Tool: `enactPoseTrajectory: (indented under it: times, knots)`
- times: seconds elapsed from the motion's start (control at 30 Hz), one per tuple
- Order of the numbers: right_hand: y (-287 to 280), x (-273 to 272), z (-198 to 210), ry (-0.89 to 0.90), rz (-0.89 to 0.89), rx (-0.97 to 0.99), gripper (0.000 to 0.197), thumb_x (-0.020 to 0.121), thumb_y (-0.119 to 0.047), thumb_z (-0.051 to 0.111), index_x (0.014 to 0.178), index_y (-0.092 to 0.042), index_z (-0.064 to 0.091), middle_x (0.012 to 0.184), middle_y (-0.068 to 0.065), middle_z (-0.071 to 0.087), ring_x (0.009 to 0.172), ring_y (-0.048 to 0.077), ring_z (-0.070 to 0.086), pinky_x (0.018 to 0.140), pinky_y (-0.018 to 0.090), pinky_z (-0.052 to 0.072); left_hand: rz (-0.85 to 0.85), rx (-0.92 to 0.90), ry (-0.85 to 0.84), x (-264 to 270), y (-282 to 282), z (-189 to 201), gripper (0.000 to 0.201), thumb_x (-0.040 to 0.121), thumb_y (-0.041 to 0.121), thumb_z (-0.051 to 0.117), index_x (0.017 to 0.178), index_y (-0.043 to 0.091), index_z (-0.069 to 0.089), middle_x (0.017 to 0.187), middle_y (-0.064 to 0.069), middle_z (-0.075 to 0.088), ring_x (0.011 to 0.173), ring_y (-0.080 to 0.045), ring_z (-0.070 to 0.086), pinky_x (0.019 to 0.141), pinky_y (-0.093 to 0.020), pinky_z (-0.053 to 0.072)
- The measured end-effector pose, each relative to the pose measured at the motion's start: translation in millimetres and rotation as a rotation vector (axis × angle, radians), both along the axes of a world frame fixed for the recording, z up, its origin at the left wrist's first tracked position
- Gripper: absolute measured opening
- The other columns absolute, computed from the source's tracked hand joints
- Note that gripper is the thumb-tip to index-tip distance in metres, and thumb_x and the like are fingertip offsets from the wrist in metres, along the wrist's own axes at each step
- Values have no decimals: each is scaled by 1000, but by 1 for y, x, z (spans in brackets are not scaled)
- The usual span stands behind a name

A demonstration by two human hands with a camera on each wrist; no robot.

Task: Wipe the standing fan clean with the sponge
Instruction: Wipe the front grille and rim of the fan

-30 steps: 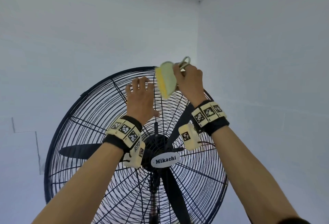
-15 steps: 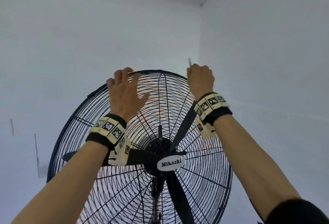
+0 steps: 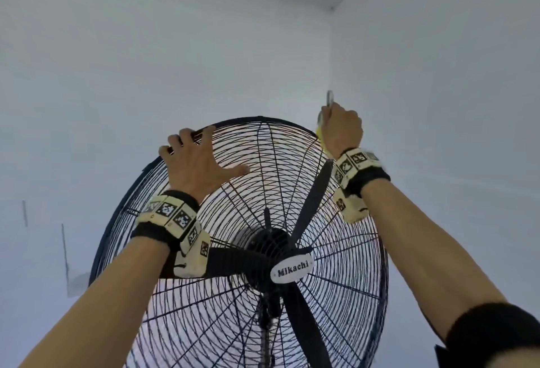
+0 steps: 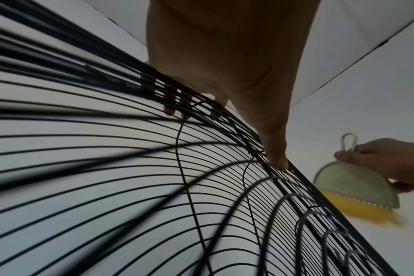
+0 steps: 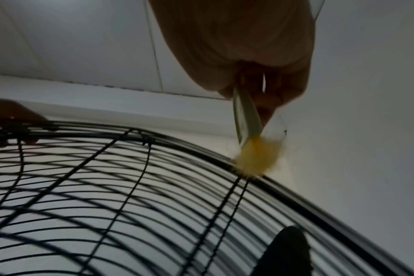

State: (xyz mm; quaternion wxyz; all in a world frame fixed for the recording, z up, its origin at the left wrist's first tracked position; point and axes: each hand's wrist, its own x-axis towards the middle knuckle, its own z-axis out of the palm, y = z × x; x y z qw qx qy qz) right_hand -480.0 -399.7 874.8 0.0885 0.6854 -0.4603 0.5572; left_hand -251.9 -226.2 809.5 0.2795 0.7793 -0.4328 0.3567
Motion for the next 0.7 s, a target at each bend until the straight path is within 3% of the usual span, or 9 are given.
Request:
enactPoseTrajectory:
  times: [0.1, 0.23, 0.3, 0.4, 0.5, 0.6, 0.7]
  knots:
    - [17, 24, 15, 108, 89, -91, 48, 112, -39, 31, 123, -4, 62, 106, 24, 69, 99, 39, 61, 72, 38, 36, 9, -10, -45, -11, -3, 1, 124, 60, 105, 39, 154, 24, 33, 143, -21, 44, 125, -42, 43, 104, -56, 36]
    - [39, 46, 37, 121, 389, -148, 40, 111, -37, 39, 118, -12, 69, 107, 17, 73, 98, 41, 61, 86, 39, 39, 28, -43, -63, -16, -4, 0, 121, 59, 102, 46, 149, 21, 40, 139, -24, 48, 121, -42, 46, 102, -55, 37]
    - [30, 36, 42, 60, 376, -114, 40, 111, -38, 38, 122, -14, 68, 117, 15, 71, 107, 40, 60, 88, 38, 38, 21, -55, -65, -15, -2, -1, 121, 59, 102, 47, 148, 20, 41, 137, -24, 49, 119, -42, 47, 102, -55, 37]
    - [10, 13, 39, -36, 160, -26, 44, 112, -38, 33, 130, -11, 63, 126, 18, 67, 117, 39, 56, 89, 39, 40, 28, -52, -61, -15, 1, -1, 123, 58, 104, 42, 148, 20, 40, 137, -24, 48, 119, -41, 46, 101, -55, 37]
    - [8, 11, 28, 40, 18, 32, 46, 112, -37, 31, 130, -6, 60, 123, 22, 64, 115, 39, 58, 83, 39, 43, 25, -60, -73, -18, 2, -2, 123, 58, 105, 39, 147, 20, 41, 136, -23, 49, 118, -41, 47, 100, -54, 38]
    - [20, 34, 31, 130, 97, -58, 45, 112, -36, 33, 123, -4, 62, 110, 21, 69, 104, 39, 62, 75, 36, 39, 24, -56, -73, -18, 1, -2, 122, 59, 103, 43, 148, 20, 41, 137, -24, 49, 118, -41, 47, 101, -55, 38]
    - [40, 52, 43, 125, 334, -126, 44, 111, -37, 36, 116, -8, 68, 104, 17, 73, 98, 38, 63, 75, 34, 31, 40, -61, -69, -17, 1, -2, 122, 59, 103, 45, 147, 19, 42, 137, -24, 49, 117, -41, 47, 100, -54, 38]
